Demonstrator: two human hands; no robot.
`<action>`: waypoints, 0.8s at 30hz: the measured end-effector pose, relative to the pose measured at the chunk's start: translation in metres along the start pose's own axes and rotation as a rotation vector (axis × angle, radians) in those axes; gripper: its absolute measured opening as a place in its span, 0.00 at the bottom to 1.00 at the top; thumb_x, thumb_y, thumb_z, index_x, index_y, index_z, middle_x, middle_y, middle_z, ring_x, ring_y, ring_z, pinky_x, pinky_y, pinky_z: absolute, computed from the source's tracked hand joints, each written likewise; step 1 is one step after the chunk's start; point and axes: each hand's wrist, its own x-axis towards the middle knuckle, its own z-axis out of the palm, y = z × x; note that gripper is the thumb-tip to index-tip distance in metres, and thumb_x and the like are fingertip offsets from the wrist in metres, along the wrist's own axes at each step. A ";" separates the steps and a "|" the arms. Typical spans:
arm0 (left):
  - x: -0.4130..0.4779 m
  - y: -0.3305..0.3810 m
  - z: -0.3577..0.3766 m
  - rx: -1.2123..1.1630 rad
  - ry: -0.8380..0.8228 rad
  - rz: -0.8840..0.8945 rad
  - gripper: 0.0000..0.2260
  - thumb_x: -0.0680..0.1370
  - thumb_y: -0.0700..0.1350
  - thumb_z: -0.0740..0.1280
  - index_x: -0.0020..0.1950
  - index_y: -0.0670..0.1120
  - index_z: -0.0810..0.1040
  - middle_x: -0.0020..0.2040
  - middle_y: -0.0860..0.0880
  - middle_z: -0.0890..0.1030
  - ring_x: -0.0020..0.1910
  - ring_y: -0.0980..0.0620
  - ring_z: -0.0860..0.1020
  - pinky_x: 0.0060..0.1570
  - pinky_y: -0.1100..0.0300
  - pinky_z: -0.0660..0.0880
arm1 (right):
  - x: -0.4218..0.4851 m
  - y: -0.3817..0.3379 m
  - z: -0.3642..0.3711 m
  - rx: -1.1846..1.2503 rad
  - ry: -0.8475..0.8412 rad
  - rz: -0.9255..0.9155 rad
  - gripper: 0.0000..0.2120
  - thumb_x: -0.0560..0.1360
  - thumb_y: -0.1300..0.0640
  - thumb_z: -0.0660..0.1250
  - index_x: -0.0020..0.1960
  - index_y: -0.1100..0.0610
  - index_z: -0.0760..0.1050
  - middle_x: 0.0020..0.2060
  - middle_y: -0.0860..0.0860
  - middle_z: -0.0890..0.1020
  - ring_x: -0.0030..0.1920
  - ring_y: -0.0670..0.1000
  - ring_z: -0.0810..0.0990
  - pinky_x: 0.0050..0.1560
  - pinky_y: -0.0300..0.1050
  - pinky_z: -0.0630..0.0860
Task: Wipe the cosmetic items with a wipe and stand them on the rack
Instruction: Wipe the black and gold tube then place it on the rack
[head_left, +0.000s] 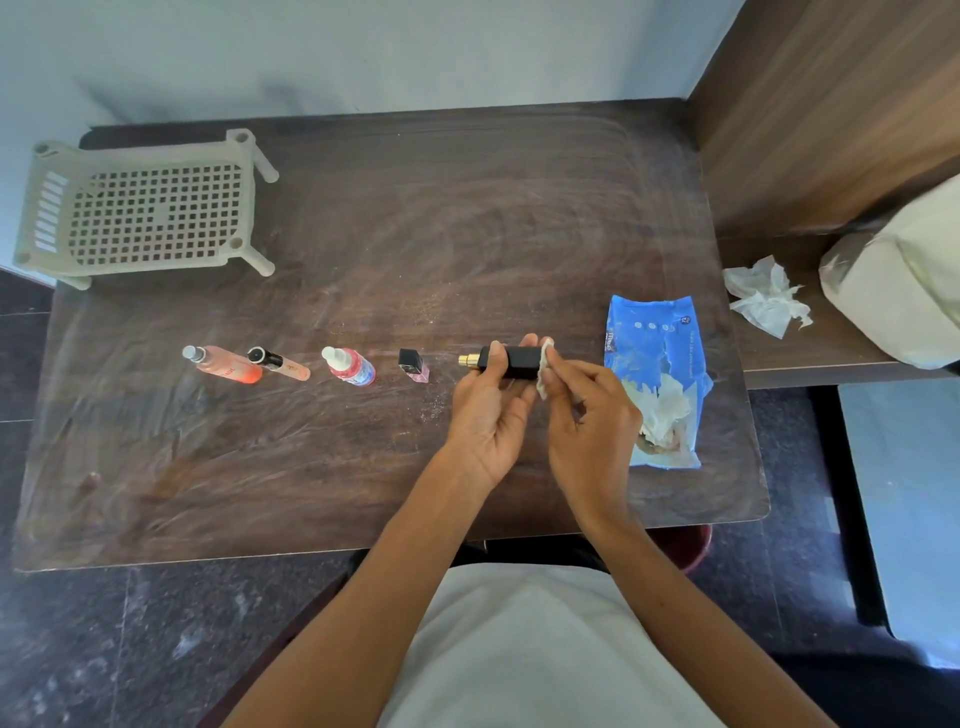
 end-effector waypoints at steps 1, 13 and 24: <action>0.000 0.001 -0.001 0.005 -0.006 -0.003 0.17 0.84 0.43 0.59 0.67 0.31 0.69 0.64 0.35 0.79 0.63 0.40 0.80 0.57 0.49 0.80 | 0.001 -0.001 0.000 -0.006 -0.009 0.014 0.12 0.79 0.59 0.69 0.62 0.54 0.82 0.46 0.47 0.81 0.42 0.40 0.78 0.44 0.26 0.71; 0.000 0.001 0.008 0.060 -0.003 0.095 0.18 0.85 0.43 0.58 0.70 0.32 0.67 0.66 0.37 0.78 0.54 0.46 0.83 0.52 0.53 0.82 | 0.003 -0.010 -0.002 -0.048 -0.018 0.054 0.10 0.79 0.56 0.69 0.59 0.50 0.83 0.41 0.45 0.81 0.41 0.43 0.79 0.42 0.32 0.73; 0.002 0.006 0.010 0.146 -0.006 0.100 0.10 0.85 0.41 0.59 0.63 0.37 0.70 0.58 0.40 0.82 0.61 0.41 0.81 0.62 0.47 0.78 | 0.004 -0.011 -0.008 0.167 -0.096 0.280 0.08 0.78 0.55 0.69 0.55 0.47 0.83 0.45 0.39 0.85 0.48 0.38 0.83 0.50 0.32 0.76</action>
